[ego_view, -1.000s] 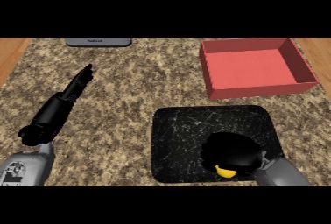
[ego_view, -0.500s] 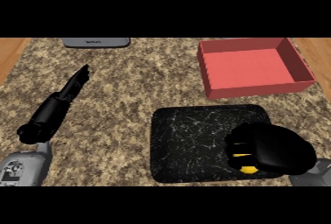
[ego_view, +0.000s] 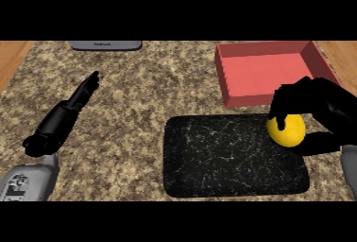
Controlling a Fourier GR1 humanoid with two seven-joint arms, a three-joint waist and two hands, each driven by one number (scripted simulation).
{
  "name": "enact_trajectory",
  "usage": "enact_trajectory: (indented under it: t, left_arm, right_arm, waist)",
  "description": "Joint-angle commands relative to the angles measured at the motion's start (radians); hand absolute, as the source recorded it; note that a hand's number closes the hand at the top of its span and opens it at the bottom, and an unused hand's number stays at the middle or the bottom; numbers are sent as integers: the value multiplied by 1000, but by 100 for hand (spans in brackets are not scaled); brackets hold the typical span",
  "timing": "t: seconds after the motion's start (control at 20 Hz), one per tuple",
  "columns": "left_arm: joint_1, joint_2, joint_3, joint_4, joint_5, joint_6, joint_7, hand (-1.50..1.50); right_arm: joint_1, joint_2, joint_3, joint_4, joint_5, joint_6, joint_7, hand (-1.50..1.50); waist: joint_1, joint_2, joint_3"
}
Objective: Pick the lemon from the tray and place it in the cardboard box
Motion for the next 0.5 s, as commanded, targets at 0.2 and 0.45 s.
enact_trajectory:
  t: [0.2,0.45]
  left_arm:
    - [-28,-22,-6,23,-25,13,-28,0]
    - [-78,-23,1,27,-8,-7,24,0]
  right_arm:
    - [-315,28,-116,366,-1,-30,161,150]
    - [-458,-66,-103,629,128,-129,40,150]
  waist:
    - [19,5,1]
    - [28,10,1]
